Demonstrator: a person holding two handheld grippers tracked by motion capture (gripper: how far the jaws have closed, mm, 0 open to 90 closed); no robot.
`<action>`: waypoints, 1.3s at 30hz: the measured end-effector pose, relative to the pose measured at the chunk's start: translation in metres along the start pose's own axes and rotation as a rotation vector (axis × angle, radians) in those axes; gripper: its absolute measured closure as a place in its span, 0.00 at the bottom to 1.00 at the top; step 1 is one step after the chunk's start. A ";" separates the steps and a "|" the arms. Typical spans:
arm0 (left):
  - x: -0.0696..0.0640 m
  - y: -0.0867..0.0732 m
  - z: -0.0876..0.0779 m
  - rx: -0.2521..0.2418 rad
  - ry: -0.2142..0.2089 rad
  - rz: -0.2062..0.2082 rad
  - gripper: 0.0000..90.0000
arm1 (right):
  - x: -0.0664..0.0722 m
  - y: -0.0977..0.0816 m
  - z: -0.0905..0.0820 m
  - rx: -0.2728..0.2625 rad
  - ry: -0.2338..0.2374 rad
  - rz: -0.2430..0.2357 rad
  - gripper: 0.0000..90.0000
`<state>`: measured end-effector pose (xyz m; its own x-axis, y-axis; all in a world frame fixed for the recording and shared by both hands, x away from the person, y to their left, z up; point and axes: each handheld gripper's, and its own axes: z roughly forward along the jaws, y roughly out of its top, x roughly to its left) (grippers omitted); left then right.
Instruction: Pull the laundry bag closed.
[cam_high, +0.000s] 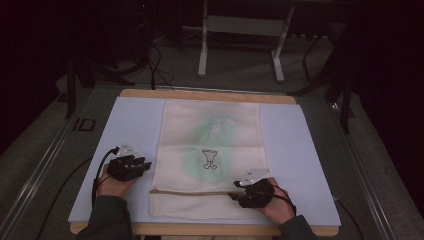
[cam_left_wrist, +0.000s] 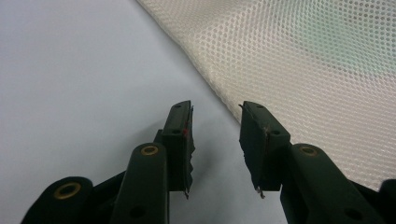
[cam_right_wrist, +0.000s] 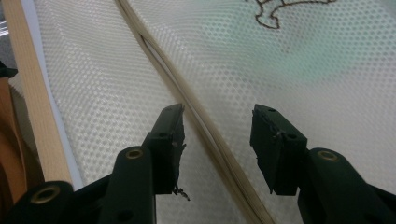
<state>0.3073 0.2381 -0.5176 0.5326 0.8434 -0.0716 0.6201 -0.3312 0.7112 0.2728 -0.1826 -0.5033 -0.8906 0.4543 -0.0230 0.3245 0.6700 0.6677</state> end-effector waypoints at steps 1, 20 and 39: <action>0.000 0.000 0.000 0.003 0.000 0.003 0.71 | 0.001 0.003 0.002 -0.001 0.005 -0.010 0.60; -0.002 0.000 -0.002 -0.012 -0.024 0.018 0.71 | 0.009 0.027 0.013 -0.003 0.029 -0.067 0.60; -0.006 0.001 -0.006 -0.021 -0.061 0.043 0.78 | 0.021 0.052 0.033 -0.007 0.074 -0.122 0.60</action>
<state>0.3013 0.2352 -0.5119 0.5928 0.8011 -0.0825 0.5839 -0.3569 0.7292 0.2810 -0.1193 -0.4936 -0.9443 0.3253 -0.0499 0.2104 0.7134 0.6684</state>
